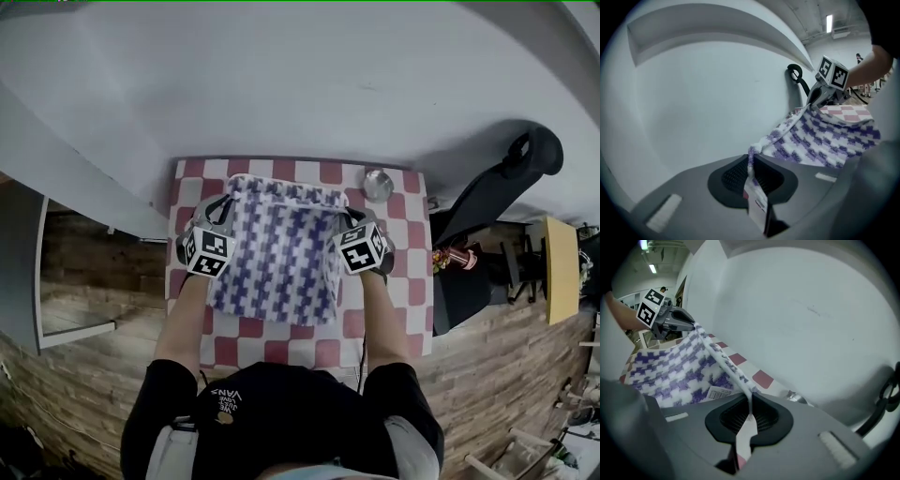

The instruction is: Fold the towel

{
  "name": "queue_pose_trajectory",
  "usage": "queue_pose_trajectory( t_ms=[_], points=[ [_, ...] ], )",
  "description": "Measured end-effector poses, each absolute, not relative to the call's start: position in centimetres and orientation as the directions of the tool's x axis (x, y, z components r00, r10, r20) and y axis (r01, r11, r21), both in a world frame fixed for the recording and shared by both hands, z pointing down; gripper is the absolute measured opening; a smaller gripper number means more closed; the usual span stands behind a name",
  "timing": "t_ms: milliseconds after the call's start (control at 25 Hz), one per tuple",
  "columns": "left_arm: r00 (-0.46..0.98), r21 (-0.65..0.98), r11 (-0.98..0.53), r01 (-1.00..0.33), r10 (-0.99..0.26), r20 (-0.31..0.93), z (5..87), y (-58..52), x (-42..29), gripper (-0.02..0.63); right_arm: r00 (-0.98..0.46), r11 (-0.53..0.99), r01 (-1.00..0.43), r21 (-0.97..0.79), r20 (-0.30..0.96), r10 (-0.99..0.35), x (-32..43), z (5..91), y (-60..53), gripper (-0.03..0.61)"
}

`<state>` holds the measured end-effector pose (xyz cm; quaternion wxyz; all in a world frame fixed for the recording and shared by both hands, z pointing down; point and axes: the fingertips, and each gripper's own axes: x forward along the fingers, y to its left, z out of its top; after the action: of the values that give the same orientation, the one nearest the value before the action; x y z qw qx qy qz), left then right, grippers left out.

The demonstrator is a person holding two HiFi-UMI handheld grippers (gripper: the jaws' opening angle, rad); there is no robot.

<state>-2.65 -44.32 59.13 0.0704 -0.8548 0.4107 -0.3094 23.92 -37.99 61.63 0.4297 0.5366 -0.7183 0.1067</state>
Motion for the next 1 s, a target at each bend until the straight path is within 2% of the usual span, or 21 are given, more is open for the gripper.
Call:
queue_pose_trajectory(
  t_ms=[240, 360, 440, 600, 760, 800, 880, 1000],
  points=[
    [0.425, -0.336, -0.641, -0.690, -0.735, 0.528, 63.0, -47.2, -2.4, 0.032, -0.040, 0.365, -0.888, 0.280, 0.742, -0.669, 24.4, 64.7, -40.6, 0.031],
    [0.409, -0.290, -0.623, -0.727, -0.732, 0.545, 64.5, -48.7, -2.6, 0.032, -0.015, 0.285, -0.928, 0.241, 0.739, -0.674, 25.4, 65.8, -41.9, 0.095],
    [0.419, -0.244, -0.627, -0.740, -0.713, 0.562, 65.4, -49.6, -2.5, 0.062, -0.014, 0.211, -0.962, 0.172, 0.745, -0.667, 26.3, 66.4, -42.2, 0.162],
    [0.438, -0.181, -0.627, -0.758, -0.695, 0.571, 65.8, -51.1, -2.5, 0.157, -0.031, 0.096, -0.994, 0.046, 0.743, -0.669, 27.9, 66.7, -41.5, 0.200],
    [0.409, -0.128, -0.581, -0.804, -0.696, 0.590, 65.5, -51.6, -4.5, 0.167, -0.175, 0.080, -0.984, -0.161, 0.758, -0.628, 28.5, 67.3, -41.5, 0.215],
    [0.399, -0.134, -0.579, -0.804, -0.694, 0.599, 65.4, -51.4, -4.9, 0.167, -0.173, 0.094, -0.985, -0.145, 0.784, -0.596, 29.0, 67.5, -41.4, 0.222],
    [0.381, -0.149, -0.576, -0.804, -0.690, 0.615, 65.4, -50.6, -5.8, 0.167, -0.096, 0.132, -0.991, -0.028, 0.834, -0.543, 30.3, 67.3, -41.1, 0.287],
    [0.372, -0.155, -0.571, -0.806, -0.692, 0.619, 64.8, -49.0, -7.4, 0.167, 0.000, 0.162, -0.981, 0.105, 0.838, -0.545, 31.8, 65.7, -41.0, 0.291]
  ],
)
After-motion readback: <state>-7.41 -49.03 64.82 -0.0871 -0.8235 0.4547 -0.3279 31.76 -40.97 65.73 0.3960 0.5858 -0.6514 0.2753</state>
